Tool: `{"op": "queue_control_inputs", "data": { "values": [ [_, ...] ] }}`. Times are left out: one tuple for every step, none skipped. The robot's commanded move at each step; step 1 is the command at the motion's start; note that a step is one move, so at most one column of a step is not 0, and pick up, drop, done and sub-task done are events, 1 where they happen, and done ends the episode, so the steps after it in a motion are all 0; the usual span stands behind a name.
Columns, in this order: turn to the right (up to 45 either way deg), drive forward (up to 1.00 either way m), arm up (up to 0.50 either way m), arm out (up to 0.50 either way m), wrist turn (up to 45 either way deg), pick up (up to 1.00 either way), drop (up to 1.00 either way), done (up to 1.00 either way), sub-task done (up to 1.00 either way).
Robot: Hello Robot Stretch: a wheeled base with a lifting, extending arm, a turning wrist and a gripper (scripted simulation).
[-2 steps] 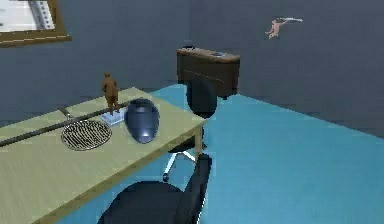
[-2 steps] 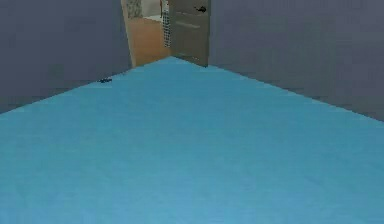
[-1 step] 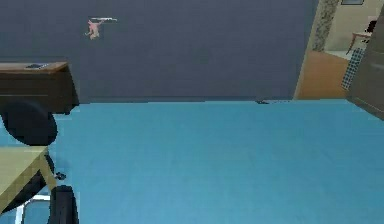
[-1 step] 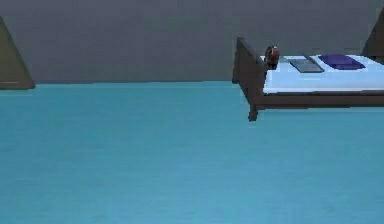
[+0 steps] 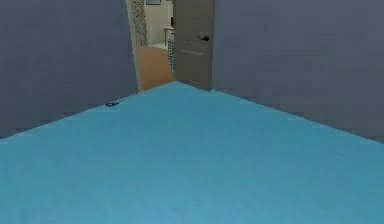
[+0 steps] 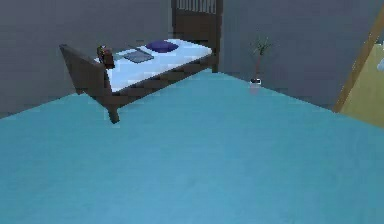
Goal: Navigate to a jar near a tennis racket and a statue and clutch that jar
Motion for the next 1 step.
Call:
{"op": "queue_control_inputs", "data": {
  "values": [
    [42.0,0.0,0.0,0.0,0.0,0.0,0.0,0.0,0.0]
  ]
}}
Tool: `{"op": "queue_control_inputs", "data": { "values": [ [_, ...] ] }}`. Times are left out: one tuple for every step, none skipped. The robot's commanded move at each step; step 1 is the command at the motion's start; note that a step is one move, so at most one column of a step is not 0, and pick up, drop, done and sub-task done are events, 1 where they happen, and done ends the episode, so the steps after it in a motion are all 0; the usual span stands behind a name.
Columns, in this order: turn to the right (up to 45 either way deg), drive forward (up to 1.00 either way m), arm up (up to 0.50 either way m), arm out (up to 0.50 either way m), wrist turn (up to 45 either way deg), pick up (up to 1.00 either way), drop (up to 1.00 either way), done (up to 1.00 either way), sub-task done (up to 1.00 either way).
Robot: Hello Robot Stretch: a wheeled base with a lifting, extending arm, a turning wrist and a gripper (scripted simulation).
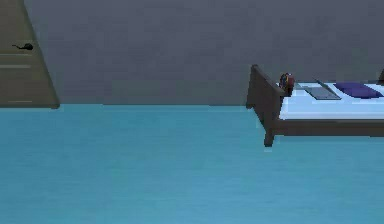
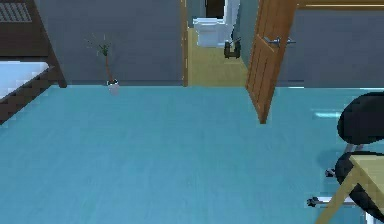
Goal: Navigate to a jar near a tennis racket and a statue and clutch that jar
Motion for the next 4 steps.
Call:
{"op": "queue_control_inputs", "data": {
  "values": [
    [0.0,0.2,0.0,0.0,0.0,0.0,0.0,0.0,0.0],
    [-45.0,0.0,0.0,0.0,0.0,0.0,0.0,0.0,0.0],
    [-42.0,0.0,0.0,0.0,0.0,0.0,0.0,0.0,0.0],
    [0.0,0.7,0.0,0.0,0.0,0.0,0.0,0.0,0.0]
  ]
}}
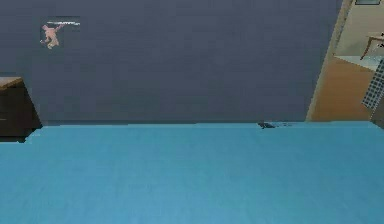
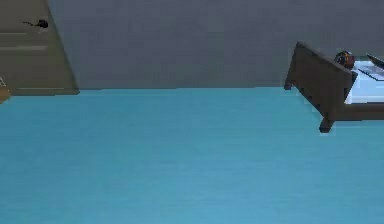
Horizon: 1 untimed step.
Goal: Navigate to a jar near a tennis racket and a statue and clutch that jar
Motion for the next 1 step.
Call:
{"op": "queue_control_inputs", "data": {
  "values": [
    [-45.0,0.0,0.0,0.0,0.0,0.0,0.0,0.0,0.0]
  ]
}}
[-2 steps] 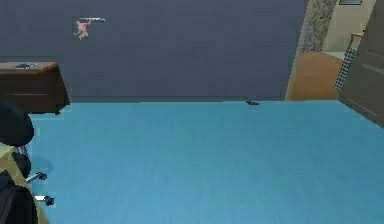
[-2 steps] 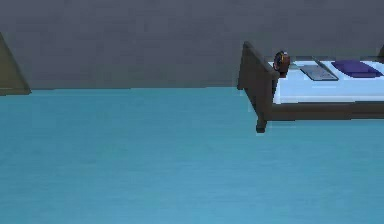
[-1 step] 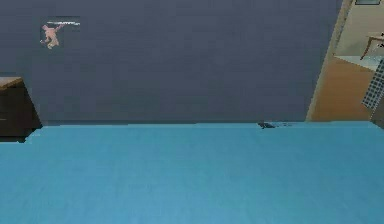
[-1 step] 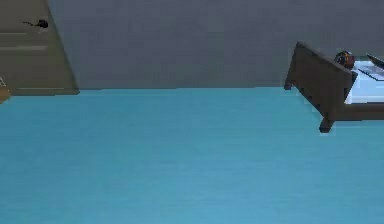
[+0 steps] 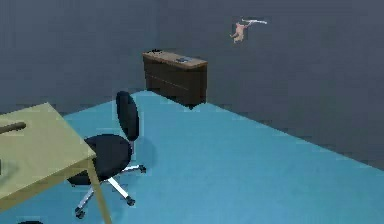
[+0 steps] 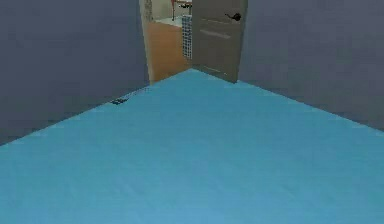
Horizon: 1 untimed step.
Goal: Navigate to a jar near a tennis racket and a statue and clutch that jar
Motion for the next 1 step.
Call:
{"op": "queue_control_inputs", "data": {
  "values": [
    [-45.0,0.0,0.0,0.0,0.0,0.0,0.0,0.0,0.0]
  ]
}}
